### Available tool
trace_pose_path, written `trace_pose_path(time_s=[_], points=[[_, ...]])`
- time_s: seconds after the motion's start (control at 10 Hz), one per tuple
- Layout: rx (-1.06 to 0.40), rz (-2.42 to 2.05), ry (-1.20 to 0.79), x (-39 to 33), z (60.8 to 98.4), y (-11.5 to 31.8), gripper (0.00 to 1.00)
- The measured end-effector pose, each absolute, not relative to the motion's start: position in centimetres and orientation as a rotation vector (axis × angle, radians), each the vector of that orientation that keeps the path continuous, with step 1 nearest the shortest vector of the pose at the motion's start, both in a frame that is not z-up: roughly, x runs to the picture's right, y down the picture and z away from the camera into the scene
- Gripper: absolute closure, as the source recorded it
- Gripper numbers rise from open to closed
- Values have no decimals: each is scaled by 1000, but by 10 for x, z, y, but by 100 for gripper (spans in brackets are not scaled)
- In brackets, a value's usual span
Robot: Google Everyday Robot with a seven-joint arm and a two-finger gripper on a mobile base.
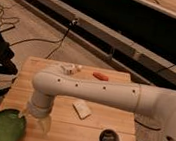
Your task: Pick up the ceramic bowl
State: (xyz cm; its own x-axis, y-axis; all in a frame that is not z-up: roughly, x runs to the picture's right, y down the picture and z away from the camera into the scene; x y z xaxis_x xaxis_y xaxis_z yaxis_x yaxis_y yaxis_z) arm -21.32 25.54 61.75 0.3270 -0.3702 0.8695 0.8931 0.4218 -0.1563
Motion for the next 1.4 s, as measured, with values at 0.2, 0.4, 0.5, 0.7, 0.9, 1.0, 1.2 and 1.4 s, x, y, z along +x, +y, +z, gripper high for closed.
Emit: trace_pose_path(time_s=[0.2, 0.4, 0.5, 0.7, 0.9, 1.0, 1.2, 1.4], points=[[-732, -984, -916, -255, 635, 268, 24], [-731, -1016, -955, -287, 649, 278, 24], [-731, -1020, -959, -291, 651, 279, 24], [-732, -1018, -956, -289, 651, 279, 24], [-771, -994, -954, -278, 657, 286, 24], [-785, -976, -960, -275, 662, 290, 24], [-807, -966, -984, -274, 669, 299, 24], [-818, -950, -1017, -271, 680, 306, 24]])
